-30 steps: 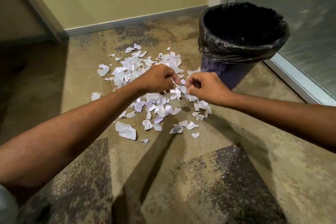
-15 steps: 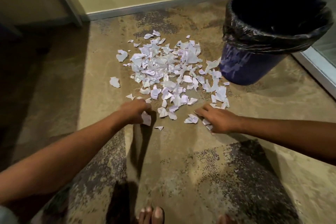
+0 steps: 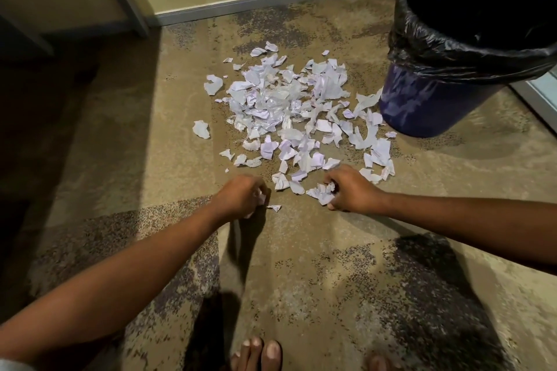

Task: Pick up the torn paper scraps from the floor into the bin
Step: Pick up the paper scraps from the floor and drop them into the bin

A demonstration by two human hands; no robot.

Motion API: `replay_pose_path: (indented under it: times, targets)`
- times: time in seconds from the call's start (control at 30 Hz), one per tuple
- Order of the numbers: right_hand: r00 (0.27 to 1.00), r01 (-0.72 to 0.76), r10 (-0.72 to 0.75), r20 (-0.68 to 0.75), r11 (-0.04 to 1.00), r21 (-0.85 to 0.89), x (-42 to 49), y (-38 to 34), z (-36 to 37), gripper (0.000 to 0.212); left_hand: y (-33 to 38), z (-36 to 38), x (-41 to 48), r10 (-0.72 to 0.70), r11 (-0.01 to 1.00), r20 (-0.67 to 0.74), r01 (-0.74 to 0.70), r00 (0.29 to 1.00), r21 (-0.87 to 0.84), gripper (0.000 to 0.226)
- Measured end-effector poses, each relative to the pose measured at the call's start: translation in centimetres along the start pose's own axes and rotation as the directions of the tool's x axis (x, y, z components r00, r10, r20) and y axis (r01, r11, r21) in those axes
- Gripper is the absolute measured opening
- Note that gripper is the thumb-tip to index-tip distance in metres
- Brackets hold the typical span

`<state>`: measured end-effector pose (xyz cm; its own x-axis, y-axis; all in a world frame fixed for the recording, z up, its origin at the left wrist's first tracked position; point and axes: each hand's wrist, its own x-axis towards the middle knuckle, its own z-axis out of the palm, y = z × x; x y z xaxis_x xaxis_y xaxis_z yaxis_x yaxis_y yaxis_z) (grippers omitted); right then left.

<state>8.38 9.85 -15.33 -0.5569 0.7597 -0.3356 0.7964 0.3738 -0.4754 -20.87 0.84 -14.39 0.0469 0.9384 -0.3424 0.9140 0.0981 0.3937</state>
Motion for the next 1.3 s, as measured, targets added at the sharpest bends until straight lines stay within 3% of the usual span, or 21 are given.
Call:
replay_pose_path:
  times: [0.1,0.17,0.23,0.47,0.67,0.8,0.9,0.97,1.1,1.17,1.23,1.3]
  targets:
    - [1.0,0.019,-0.018,-0.008,0.999,0.037,0.4,-1.1,0.5,0.064,1.5,1.3,-0.5,-0.045,0.99,-0.036,0.04,0.998,-0.137,0.045]
    - [0.999,0.043,-0.043,-0.002,0.998,0.041,0.7,-2.0,0.9,0.069,2.5,1.9,-0.7,-0.066,0.989,-0.025,0.062,0.997,-0.136,0.07]
    - [0.998,0.07,-0.07,-0.007,0.997,0.041,1.0,-3.0,1.4,0.067,3.2,2.5,-0.7,-0.081,0.991,-0.031,0.077,0.996,-0.105,0.077]
    - [0.986,0.161,-0.162,-0.03,0.986,-0.042,1.9,-4.2,2.6,0.034,3.6,3.0,0.0,-0.162,0.975,-0.182,0.129,0.97,-0.179,0.018]
    - [0.99,0.069,-0.064,-0.123,0.997,0.033,3.0,-5.1,2.1,0.01,2.9,3.1,-0.5,-0.253,0.94,-0.324,0.153,0.912,-0.304,0.007]
    - [0.966,-0.055,0.084,-0.246,0.991,0.121,3.5,-5.2,2.0,0.016,1.6,3.1,-1.0,-0.33,0.913,-0.475,0.148,0.816,-0.381,0.01]
    - [0.933,-0.092,0.148,-0.329,0.979,0.179,3.0,-4.7,1.8,0.02,0.8,3.3,-1.5,-0.441,0.859,-0.429,0.231,0.788,-0.457,0.008]
    - [0.921,-0.111,0.171,-0.351,0.977,0.183,2.8,-4.4,1.2,0.038,0.6,3.5,-1.7,-0.464,0.84,-0.371,0.266,0.805,-0.472,0.009]
    - [0.939,-0.25,0.299,-0.172,0.934,0.257,3.1,-4.3,-0.4,0.101,0.4,3.9,-1.6,-0.437,0.841,-0.348,0.24,0.829,-0.485,0.018]
    - [0.946,-0.288,0.318,-0.071,0.918,0.274,3.3,-4.2,-0.6,0.118,0.6,3.8,-1.2,-0.445,0.817,-0.316,0.235,0.838,-0.526,0.019]
    - [0.956,-0.272,0.292,-0.036,0.924,0.268,3.6,-4.2,-0.5,0.115,1.1,3.6,-0.8,-0.431,0.817,-0.323,0.213,0.842,-0.536,0.016]
    - [0.958,-0.252,0.281,-0.055,0.917,0.308,3.9,-4.2,-0.2,0.098,1.9,3.4,-0.3,-0.419,0.813,-0.326,0.19,0.847,-0.551,0.014]
